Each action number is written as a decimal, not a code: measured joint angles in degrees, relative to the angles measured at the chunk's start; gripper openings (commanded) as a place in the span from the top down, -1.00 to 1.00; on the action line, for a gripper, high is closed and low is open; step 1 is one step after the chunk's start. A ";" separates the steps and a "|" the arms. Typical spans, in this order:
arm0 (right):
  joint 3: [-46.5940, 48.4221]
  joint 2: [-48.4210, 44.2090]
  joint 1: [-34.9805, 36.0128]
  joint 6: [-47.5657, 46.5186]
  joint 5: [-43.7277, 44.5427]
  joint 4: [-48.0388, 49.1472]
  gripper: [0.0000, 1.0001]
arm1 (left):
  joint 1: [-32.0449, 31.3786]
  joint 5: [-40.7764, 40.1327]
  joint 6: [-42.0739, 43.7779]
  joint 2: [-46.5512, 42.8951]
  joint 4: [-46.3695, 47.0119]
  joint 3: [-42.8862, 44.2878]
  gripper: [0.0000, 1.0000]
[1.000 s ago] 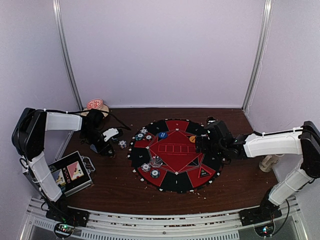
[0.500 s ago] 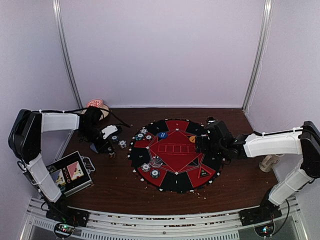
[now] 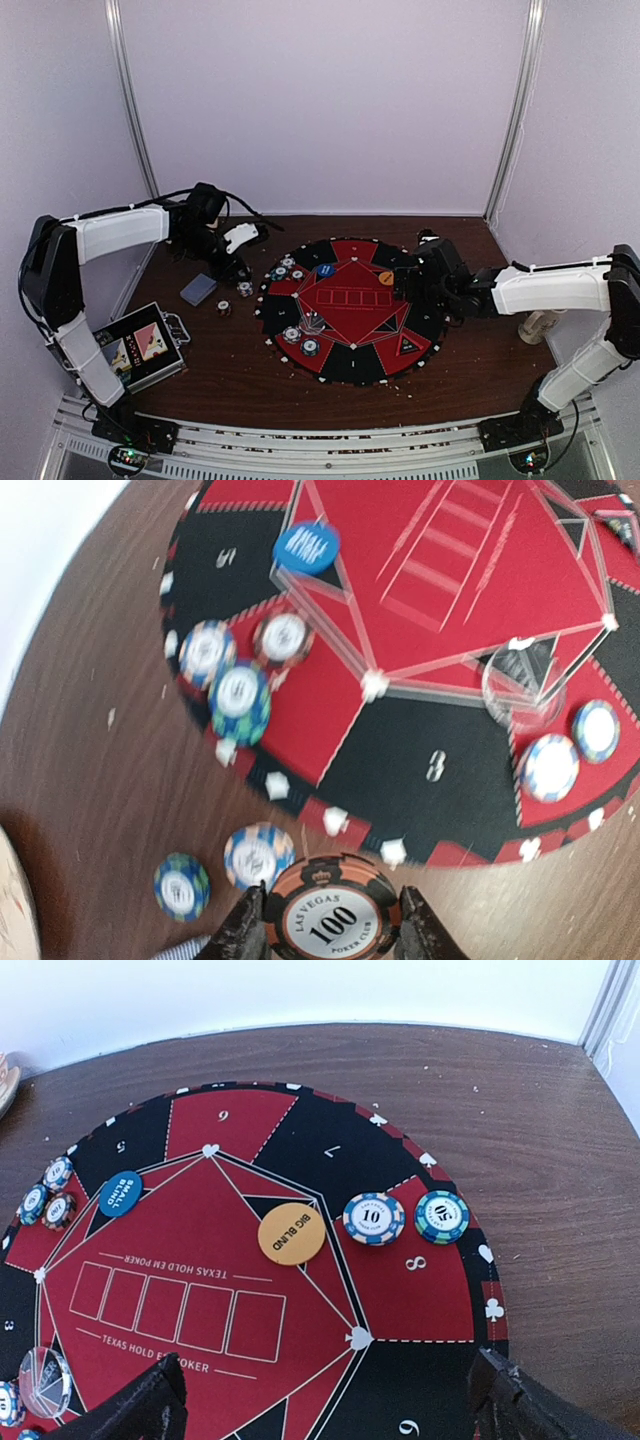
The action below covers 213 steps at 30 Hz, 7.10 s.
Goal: Distribute texas hold em gaming equipment
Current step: Pick up the pile of poker chips from the pile of poker chips, then place the poker chips pile on the poker table mat, then pick up the pile of poker chips from the poker table mat.
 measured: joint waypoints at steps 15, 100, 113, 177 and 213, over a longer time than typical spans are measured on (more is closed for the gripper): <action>-4.57 -13.68 -1.99 1.66 7.39 0.04 -1.00 | -17.75 0.22 -3.98 22.51 -3.85 26.34 0.44; 16.20 19.98 9.84 1.79 -13.03 -6.08 -0.95 | 5.27 -3.21 -8.59 -18.34 12.74 -19.61 -0.96; 22.16 26.67 9.92 1.60 -12.83 -9.49 -0.86 | 5.62 -4.26 -9.97 -23.19 19.80 -22.60 -0.96; 25.57 32.72 12.11 2.01 -7.45 -10.14 -0.07 | 5.62 -4.24 -10.19 -23.82 20.87 -23.21 -0.96; 19.91 26.32 11.08 2.84 -3.21 -13.14 0.49 | 5.68 -4.24 -10.29 -23.85 20.87 -23.23 -0.96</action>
